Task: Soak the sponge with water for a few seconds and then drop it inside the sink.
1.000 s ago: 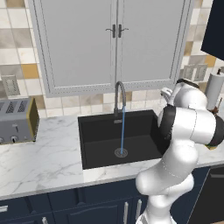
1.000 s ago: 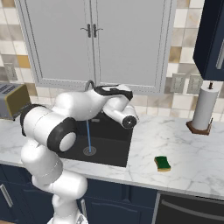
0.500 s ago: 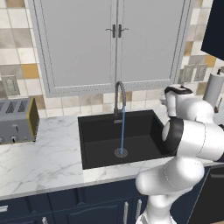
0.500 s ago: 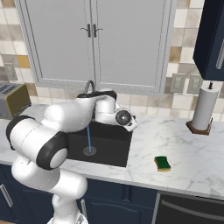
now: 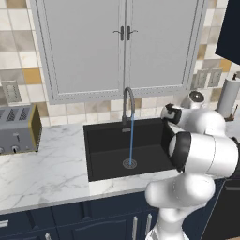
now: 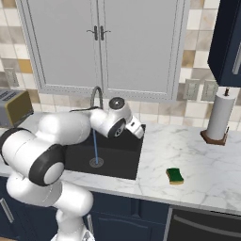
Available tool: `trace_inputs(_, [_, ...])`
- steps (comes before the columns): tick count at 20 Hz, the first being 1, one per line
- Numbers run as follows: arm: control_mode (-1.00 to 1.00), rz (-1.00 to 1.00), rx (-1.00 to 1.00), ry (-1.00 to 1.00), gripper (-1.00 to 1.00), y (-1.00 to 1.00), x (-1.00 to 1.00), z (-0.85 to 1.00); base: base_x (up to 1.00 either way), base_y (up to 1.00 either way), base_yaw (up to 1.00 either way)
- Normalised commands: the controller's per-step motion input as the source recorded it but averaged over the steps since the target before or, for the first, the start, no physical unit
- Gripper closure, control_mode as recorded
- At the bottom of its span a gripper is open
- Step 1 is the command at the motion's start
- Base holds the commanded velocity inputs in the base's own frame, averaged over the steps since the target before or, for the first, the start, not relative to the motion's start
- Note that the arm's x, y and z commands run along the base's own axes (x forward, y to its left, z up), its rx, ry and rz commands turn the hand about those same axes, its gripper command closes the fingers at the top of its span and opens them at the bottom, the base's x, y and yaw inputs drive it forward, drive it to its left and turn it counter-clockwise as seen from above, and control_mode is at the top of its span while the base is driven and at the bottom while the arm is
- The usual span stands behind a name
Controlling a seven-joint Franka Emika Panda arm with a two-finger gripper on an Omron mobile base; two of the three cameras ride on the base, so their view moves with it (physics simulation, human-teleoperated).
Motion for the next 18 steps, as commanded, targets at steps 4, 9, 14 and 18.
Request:
trace_inputs(4, [-1.00, 0.00, -0.13, 0.26, -1.00, -0.24, -0.24, 0.61, 0.00, 0.00, 0.00])
trace_inputs(9, [-1.00, 0.01, -0.02, 0.10, -1.00, -0.10, -0.16, 0.56, 0.00, 0.00, 0.00])
trace_inputs(14, [-1.00, 0.11, 0.03, 0.04, -1.00, -0.19, -0.29, 0.07, 0.00, 0.00, 0.00])
trace_inputs(18, [-1.00, 0.22, 0.05, 0.12, -1.00, -0.08, -0.36, 0.00, 0.00, 0.00, 0.00])
